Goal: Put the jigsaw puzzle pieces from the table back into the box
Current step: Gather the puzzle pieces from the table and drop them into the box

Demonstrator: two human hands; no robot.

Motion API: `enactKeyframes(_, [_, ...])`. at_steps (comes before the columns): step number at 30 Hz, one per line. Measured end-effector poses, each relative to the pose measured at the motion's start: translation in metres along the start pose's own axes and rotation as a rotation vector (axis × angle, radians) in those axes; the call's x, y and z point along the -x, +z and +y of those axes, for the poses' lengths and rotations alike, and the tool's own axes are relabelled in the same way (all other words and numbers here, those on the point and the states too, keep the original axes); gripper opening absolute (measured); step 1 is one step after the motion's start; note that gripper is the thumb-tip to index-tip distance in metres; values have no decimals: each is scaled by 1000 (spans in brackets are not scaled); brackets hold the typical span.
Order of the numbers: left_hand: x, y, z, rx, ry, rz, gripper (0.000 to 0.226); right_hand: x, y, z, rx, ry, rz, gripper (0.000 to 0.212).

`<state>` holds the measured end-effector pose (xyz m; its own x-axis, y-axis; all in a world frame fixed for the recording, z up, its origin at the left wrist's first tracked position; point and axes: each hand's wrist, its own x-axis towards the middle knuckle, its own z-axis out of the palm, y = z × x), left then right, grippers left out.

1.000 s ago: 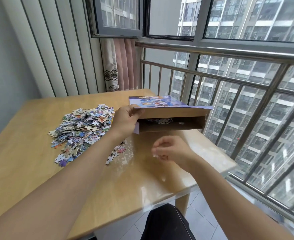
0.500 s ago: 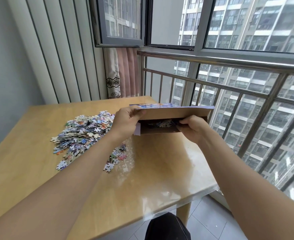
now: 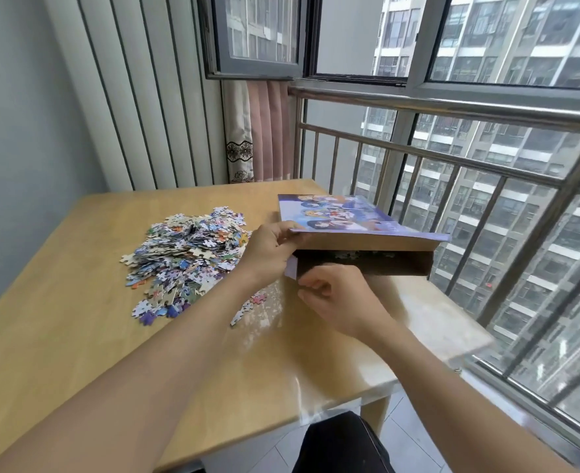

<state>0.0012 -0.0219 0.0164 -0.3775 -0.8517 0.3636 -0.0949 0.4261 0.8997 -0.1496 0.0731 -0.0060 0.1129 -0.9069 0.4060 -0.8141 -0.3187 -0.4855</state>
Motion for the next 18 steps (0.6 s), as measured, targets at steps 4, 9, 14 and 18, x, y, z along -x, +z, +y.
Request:
enactKeyframes(4, [23, -2, -15, -61, -38, -121, 11, 1, 31, -15, 6, 4, -118, 5])
enactKeyframes(9, [44, -28, -22, -208, -55, -230, 30, 5, 43, -46, 95, 114, -147, 10])
enactKeyframes(14, [52, -87, -23, -303, -87, 157, 31, -17, 50, -90, -130, 68, -58, 24])
enactKeyframes(18, [62, -129, -51, -609, -222, 512, 27, -58, 64, -97, 64, 195, -354, 84])
